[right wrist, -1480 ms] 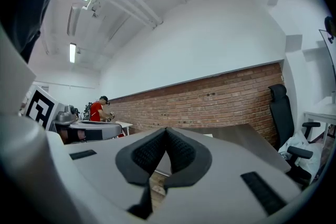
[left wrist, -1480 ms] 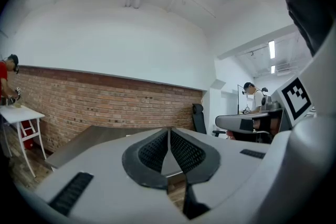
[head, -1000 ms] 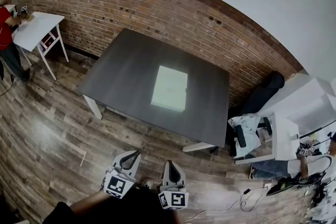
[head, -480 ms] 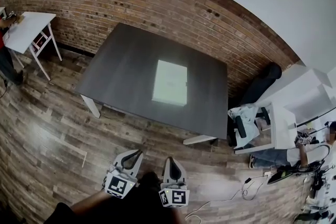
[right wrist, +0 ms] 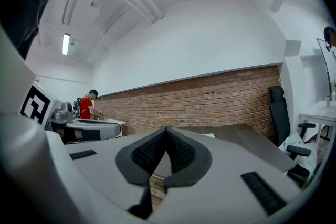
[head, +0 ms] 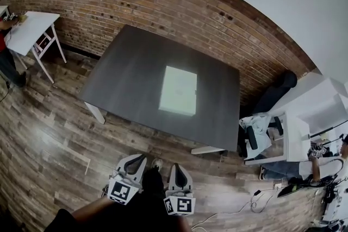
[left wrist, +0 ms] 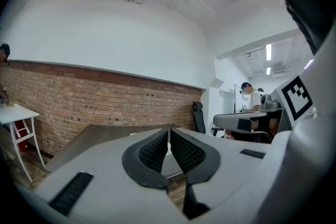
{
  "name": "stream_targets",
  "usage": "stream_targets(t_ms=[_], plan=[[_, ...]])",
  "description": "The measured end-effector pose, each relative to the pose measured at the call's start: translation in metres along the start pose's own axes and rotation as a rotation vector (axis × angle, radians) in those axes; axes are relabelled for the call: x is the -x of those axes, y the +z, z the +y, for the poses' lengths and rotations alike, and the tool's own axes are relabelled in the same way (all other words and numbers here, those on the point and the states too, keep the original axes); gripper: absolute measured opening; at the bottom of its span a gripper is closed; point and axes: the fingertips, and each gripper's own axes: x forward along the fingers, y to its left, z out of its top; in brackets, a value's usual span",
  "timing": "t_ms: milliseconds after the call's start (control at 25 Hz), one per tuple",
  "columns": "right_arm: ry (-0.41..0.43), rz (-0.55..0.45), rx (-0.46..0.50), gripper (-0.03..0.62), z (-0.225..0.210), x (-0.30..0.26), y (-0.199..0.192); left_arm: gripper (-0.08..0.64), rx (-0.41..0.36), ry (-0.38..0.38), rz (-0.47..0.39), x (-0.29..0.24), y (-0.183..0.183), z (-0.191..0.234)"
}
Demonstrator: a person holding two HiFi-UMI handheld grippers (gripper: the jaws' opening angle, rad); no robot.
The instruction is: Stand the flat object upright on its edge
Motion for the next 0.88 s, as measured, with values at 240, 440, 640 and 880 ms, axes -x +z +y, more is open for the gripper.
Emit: stream_targets(t_ms=[240,440,640,880], plan=[[0.027,-0.001,-0.010,0.025,-0.032,-0.036,0.002,0.043,0.001,0.012,-0.011,-0.045,0.004,0.008],[0.039,0.014,-0.028,0.025,-0.069,-0.072,0.003,0.043,0.016,0.025,0.009,-0.092,0.002,0.013],[0.069,0.014,-0.025,0.025,-0.103,-0.106,0.008,0.043,0.019,0.058,0.027,-0.136,0.001,0.019],[0.106,0.033,-0.028,0.025,-0.142,-0.139,0.008,0.043,-0.001,0.099,0.054,-0.182,0.003,0.022]])
